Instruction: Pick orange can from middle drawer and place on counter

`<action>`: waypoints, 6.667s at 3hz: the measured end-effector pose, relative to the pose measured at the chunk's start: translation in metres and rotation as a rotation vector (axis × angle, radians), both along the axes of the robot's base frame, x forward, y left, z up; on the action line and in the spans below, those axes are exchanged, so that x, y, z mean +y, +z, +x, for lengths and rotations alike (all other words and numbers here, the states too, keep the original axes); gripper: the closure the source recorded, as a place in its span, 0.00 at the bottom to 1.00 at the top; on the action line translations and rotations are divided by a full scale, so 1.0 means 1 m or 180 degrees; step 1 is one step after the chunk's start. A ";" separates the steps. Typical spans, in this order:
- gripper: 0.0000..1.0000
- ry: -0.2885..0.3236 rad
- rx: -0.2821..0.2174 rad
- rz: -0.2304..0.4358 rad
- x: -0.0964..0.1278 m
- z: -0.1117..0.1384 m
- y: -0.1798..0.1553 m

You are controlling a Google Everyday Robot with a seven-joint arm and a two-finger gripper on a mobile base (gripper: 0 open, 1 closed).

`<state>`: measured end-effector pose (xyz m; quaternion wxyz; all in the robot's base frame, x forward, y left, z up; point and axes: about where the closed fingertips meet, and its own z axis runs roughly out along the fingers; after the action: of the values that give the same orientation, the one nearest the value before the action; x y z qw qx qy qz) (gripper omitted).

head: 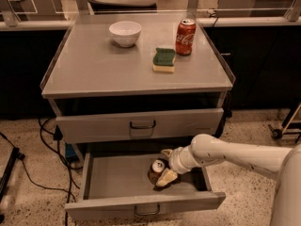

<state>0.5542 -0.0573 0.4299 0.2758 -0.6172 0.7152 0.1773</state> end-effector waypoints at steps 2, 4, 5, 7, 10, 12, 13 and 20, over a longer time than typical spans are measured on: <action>0.32 0.0130 0.0091 0.0087 0.020 -0.006 -0.008; 0.73 0.0133 0.0093 0.0089 0.020 -0.006 -0.008; 0.96 0.0133 0.0093 0.0089 0.020 -0.006 -0.008; 1.00 0.0197 0.0125 0.0070 0.014 -0.016 0.016; 1.00 0.0438 0.0227 0.0055 0.005 -0.040 0.145; 1.00 0.0295 0.0141 0.0080 0.012 -0.036 0.253; 1.00 0.0189 0.0006 -0.0040 0.015 -0.036 0.341; 1.00 -0.0208 -0.0183 0.0181 0.033 0.053 0.543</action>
Offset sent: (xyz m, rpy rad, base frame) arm -0.0081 0.0288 -0.0106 0.0419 0.0404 0.0617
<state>0.6076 -0.0239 0.9731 0.3194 -0.5902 0.7215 0.1706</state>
